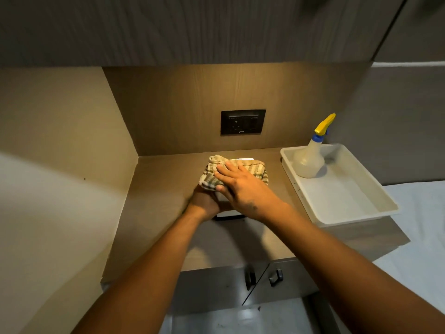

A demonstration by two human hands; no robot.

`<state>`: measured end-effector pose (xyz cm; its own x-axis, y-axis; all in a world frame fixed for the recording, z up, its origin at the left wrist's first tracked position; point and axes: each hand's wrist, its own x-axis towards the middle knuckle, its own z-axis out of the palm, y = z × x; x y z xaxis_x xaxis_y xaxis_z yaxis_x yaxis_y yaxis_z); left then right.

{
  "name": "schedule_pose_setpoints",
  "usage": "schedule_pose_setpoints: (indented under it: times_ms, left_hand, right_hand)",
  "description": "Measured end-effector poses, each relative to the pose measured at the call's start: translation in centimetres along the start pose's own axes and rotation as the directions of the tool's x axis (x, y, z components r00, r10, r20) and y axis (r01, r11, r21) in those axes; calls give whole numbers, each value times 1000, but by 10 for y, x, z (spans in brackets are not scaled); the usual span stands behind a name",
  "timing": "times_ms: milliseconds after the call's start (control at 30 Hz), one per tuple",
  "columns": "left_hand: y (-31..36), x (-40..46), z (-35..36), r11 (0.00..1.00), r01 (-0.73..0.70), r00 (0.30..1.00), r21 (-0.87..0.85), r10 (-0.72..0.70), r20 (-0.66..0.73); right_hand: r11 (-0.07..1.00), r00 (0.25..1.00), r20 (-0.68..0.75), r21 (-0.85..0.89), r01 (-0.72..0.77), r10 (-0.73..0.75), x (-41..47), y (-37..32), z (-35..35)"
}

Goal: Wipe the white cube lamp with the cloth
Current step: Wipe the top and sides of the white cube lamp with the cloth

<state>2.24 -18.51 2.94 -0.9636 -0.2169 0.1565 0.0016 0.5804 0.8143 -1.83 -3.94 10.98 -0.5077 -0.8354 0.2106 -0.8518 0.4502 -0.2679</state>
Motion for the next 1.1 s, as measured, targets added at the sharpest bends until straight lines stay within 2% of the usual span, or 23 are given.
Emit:
schedule_pose_setpoints:
  times_ms: [133,233,367,567,733,833,967,1100]
  left_hand:
    - [-2,-3,-2,981,91,995,-169,-95,-15]
    - [-4,-3,-2,979,112,993,-173,-115,-4]
    - [-5,-4,-2,978,120,993,-168,-121,4]
    - [-2,-1,0,985,81,996,-150,-86,-22]
    - [-4,-1,-2,980,144,989,-137,-147,-12]
    - [-4,-2,-2,987,126,992,-103,-127,-8]
    - [-5,-2,-2,982,114,993,-149,-116,-2]
    - [-7,-2,-1,979,117,993,-164,-118,5]
  right_hand:
    - [993,993,-61,60,-100,103,-30,21,-8]
    - [984,980,-103,83,-160,169,-39,36,-12]
    - [972,974,-64,106,-210,217,-27,31,-4]
    - [975,980,-19,-97,-201,200,9,18,1]
    - [945,966,-33,-201,-257,256,38,18,3]
    - [922,938,-56,-174,-346,341,43,32,3]
    - [865,868,-84,-83,-495,489,39,50,3]
    - [859,849,-157,-7,-513,505,18,43,6]
